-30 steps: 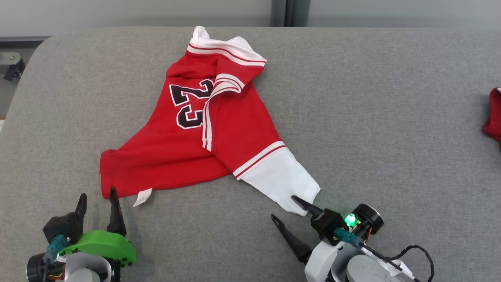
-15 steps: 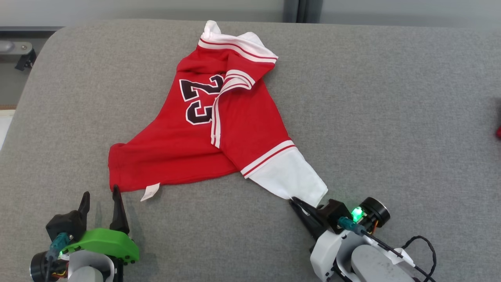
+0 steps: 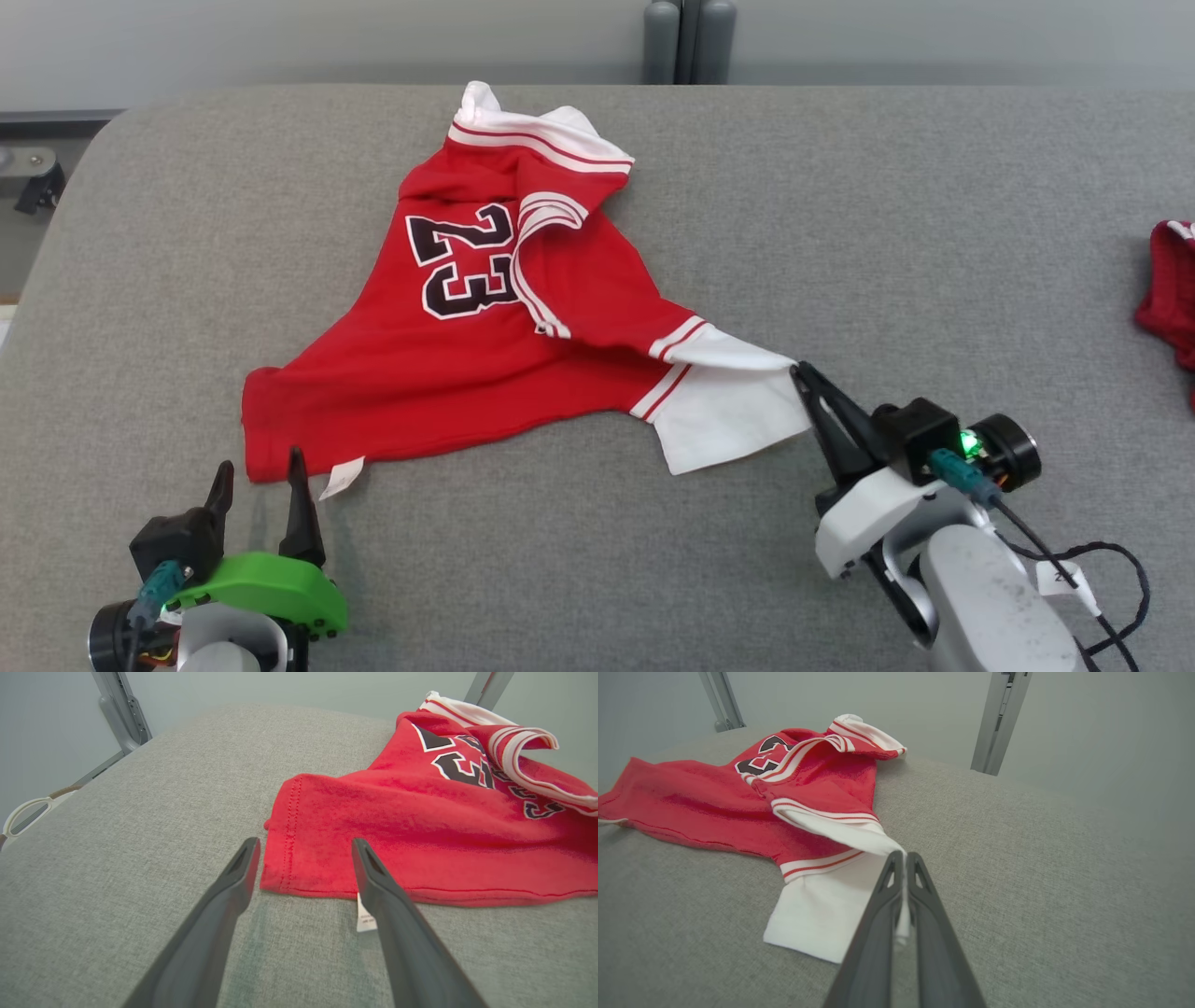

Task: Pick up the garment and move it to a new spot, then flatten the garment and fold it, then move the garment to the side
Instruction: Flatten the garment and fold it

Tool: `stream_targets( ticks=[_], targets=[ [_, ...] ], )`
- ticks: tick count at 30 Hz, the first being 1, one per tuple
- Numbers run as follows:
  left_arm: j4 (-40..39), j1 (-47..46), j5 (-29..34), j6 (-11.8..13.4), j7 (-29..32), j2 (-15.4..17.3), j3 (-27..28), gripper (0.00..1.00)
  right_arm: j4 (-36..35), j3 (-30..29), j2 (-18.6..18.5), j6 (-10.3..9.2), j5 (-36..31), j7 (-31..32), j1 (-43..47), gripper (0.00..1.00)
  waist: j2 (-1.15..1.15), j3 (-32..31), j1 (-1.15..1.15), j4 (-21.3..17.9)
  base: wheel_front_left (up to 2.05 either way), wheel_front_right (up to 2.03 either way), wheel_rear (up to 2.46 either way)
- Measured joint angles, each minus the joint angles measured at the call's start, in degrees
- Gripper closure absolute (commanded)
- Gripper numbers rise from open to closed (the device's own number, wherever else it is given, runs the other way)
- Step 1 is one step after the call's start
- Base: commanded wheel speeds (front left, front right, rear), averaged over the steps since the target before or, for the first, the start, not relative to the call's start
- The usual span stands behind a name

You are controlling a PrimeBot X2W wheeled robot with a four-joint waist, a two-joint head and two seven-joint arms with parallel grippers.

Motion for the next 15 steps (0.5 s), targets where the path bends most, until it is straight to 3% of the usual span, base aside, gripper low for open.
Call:
stream_targets(
  ticks=[4, 11, 13, 14, 15],
  targets=[
    [-0.08, 0.48, -0.01, 0.0, 0.0, -0.01, -0.57, 0.0, -0.09, -7.4, 0.08, 0.01, 1.38, 0.0, -0.48, 1.0, 0.0, -0.73, 0.0, -0.62, 0.0, 0.0, 0.0],
    [-0.18, 1.16, -0.16, 0.0, 0.0, -0.04, -2.2, 0.0, 6.95, -20.3, -0.74, 0.0, -1.11, 0.0, -0.13, 1.0, 0.0, -0.9, 0.0, -1.0, 0.0, 0.0, 0.0],
    [-0.29, 1.16, -0.16, 0.0, 0.0, -0.07, -2.79, 0.0, 8.14, -23.61, -0.92, 0.0, -3.23, 0.0, 0.18, 0.22, 0.0, -0.6, 0.0, -1.05, 0.0, 0.0, 0.0],
    [-0.37, 1.18, -0.16, 0.0, 0.0, -0.08, -2.94, 0.0, 8.14, -25.27, -0.87, 0.0, -3.94, 0.0, 0.25, 0.0, 0.0, -0.48, 0.0, -1.09, 0.0, 0.0, 0.0],
    [-0.49, 1.19, -0.16, 0.0, 0.0, -0.07, -3.11, 0.0, 7.87, -26.33, -0.8, 0.0, -4.44, 0.0, 0.26, 0.0, 0.0, -0.4, 0.0, -1.14, 0.0, 0.0, 0.0]
  ],
)
